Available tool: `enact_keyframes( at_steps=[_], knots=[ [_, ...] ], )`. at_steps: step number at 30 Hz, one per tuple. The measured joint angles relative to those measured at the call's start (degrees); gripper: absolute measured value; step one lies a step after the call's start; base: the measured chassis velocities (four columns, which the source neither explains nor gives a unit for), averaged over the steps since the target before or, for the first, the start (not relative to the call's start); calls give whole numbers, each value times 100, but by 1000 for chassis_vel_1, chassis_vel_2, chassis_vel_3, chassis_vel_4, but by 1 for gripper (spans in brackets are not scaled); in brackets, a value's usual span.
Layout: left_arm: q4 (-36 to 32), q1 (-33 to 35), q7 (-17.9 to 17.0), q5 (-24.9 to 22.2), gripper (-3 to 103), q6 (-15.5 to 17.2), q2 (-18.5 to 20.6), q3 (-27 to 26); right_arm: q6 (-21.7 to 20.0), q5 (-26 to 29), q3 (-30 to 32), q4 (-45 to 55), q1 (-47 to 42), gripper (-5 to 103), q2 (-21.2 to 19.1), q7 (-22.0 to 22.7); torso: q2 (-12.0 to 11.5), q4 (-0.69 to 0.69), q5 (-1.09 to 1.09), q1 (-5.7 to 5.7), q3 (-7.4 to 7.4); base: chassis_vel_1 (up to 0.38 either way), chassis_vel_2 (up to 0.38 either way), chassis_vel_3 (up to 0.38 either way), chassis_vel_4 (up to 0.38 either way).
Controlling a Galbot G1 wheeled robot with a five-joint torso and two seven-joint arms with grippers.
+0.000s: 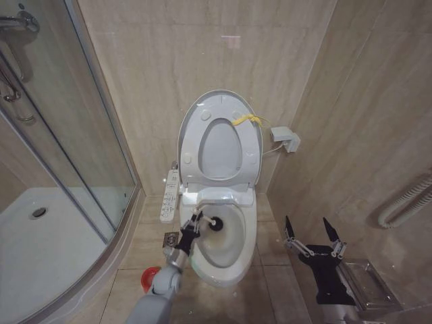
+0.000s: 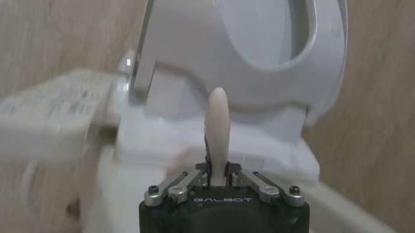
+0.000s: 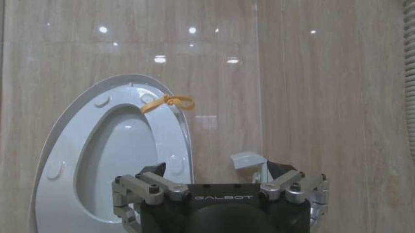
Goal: Open the toilet lid, clean the toilet bowl with a toilet brush, close the toilet lid, and flush.
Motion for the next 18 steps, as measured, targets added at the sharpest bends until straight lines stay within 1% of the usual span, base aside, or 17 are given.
enact_keyframes(
  at_steps=[3, 5, 7, 8, 10, 12, 13, 15, 16, 18],
  knots=[
    [-124, 72, 66, -48, 16, -25, 51, -6, 0, 0, 0, 0, 0, 100, 0, 0, 0, 1, 1, 0, 0, 0, 0, 0, 0],
    [-451, 93, 116, -156, 16, -65, 99, -6, 0, 0, 0, 0, 0, 100, 0, 0, 0, -1, 1, 0, 0, 0, 0, 0, 0],
    [-853, 112, 236, -309, 16, -113, 174, 6, 0, 0, 0, 0, 0, 100, 0, 1, 0, -2, 1, 0, -1, 0, 0, 0, 0],
    [-853, 112, 236, -309, 16, -113, 174, 6, 0, 0, 0, 0, 0, 100, 0, 1, 0, -2, 1, 0, -1, 0, 0, 0, 0],
    [-1121, 169, 274, -379, 16, -77, 242, 41, 0, 0, 0, 0, 0, 100, 0, 0, 1, -2, 1, 0, -1, 0, 0, 0, 0],
    [-1120, 184, 278, -333, 16, -63, 258, 41, 0, 0, 0, 0, 0, 100, 0, 0, 1, -2, 1, 0, -1, 0, 0, 0, 0],
    [-1035, 196, 283, -218, 16, -55, 261, 39, 0, 0, 0, 0, 0, 100, 0, 0, 0, -1, 1, 0, -1, 0, 0, 0, 0],
    [-665, 210, 257, 163, 16, -2, 273, 45, 0, 0, 0, 0, 0, 100, 0, 0, 0, -1, 1, 0, -1, 0, 0, 0, 0],
    [-665, 210, 257, 163, 16, -2, 273, 45, 0, 0, 0, 0, 0, 100, 0, 0, 0, -1, 1, 0, -1, 0, 0, 0, 0],
    [-337, 194, 166, 488, 16, 15, 299, 61, 0, 0, 0, 0, 0, 100, 0, 0, 0, 0, 0, 0, -1, 0, 0, 0, 0]
  ],
)
